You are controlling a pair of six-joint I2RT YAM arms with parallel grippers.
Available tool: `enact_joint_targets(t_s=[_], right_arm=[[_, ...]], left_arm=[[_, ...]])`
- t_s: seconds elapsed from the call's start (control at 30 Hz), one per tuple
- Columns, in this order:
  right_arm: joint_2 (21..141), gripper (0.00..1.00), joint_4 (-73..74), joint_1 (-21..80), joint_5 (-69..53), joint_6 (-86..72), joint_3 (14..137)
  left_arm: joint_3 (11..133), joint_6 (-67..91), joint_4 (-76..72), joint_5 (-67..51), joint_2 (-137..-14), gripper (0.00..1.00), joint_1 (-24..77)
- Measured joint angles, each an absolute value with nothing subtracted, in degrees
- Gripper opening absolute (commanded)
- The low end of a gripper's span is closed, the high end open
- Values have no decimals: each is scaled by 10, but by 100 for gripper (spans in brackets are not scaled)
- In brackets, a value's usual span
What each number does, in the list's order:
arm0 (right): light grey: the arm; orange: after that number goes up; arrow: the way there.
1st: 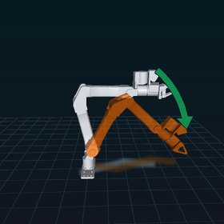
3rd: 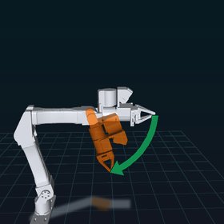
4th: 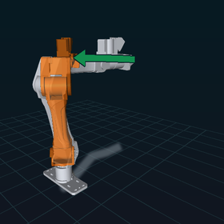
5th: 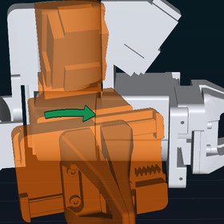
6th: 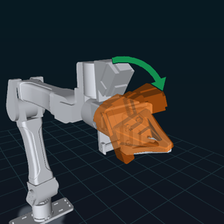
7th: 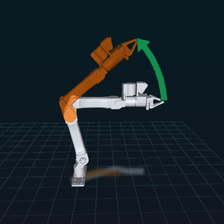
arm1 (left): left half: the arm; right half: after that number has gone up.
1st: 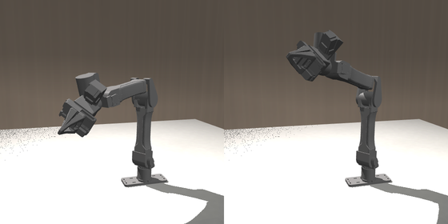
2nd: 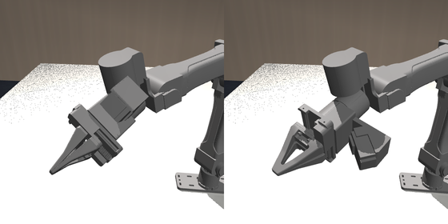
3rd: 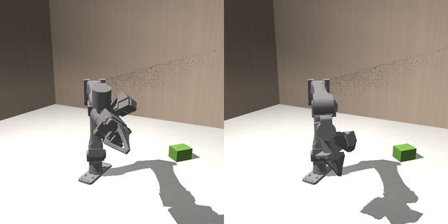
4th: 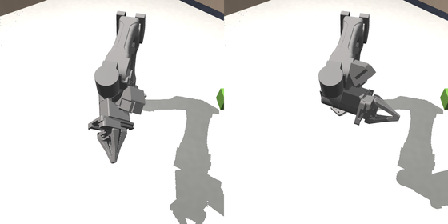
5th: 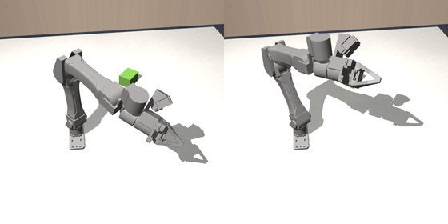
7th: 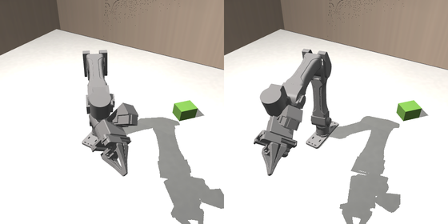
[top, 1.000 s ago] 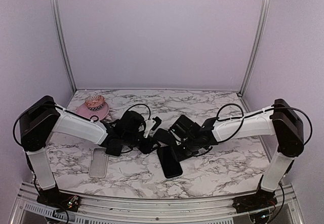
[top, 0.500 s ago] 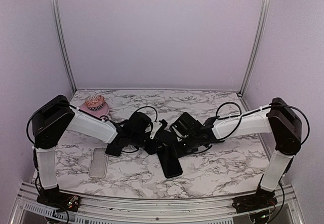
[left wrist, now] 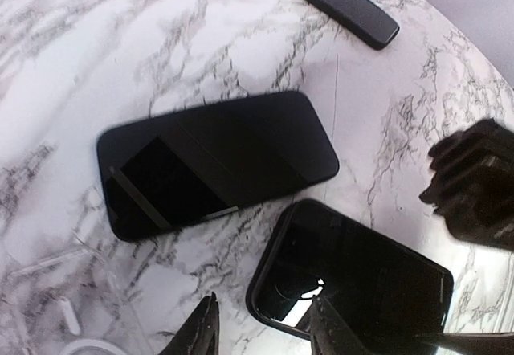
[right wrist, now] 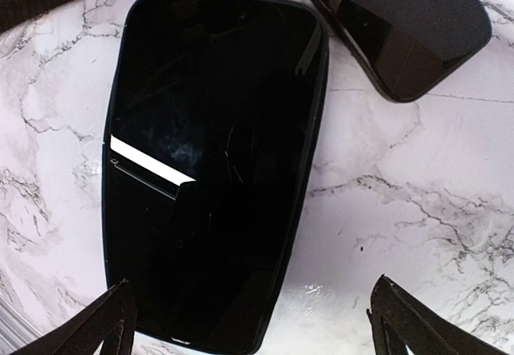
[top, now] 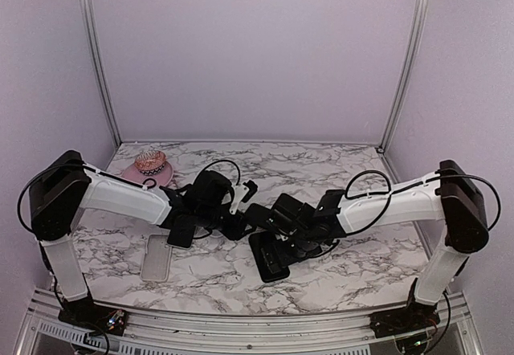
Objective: Put the phone into the phone case
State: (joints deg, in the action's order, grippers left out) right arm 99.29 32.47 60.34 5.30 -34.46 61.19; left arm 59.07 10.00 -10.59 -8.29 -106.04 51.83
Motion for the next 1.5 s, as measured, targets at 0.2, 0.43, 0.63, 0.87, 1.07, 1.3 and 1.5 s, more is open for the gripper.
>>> enact_joint_targets(t_s=[0.2, 0.43, 0.63, 0.87, 1.07, 1.3, 1.5], right_arm=[[995, 99, 347, 613, 52, -363, 641], [1015, 99, 370, 622, 47, -374, 668], [1018, 99, 373, 631, 26, -383, 667], [1030, 99, 346, 633, 6, -393, 640], [1031, 99, 342, 635, 5, -394, 641], [1060, 95, 357, 657, 38, -399, 675], [1068, 78, 365, 667, 79, -414, 677]], left_arm=[[621, 94, -93, -41, -1021, 53, 510], [626, 95, -78, -34, -1040, 49, 502], [652, 95, -72, -41, -1096, 48, 502], [660, 94, -71, -52, -1134, 47, 500], [660, 95, -72, -67, -1147, 41, 499], [667, 92, -74, -86, -1156, 29, 499], [668, 82, -72, -86, -1162, 25, 499]])
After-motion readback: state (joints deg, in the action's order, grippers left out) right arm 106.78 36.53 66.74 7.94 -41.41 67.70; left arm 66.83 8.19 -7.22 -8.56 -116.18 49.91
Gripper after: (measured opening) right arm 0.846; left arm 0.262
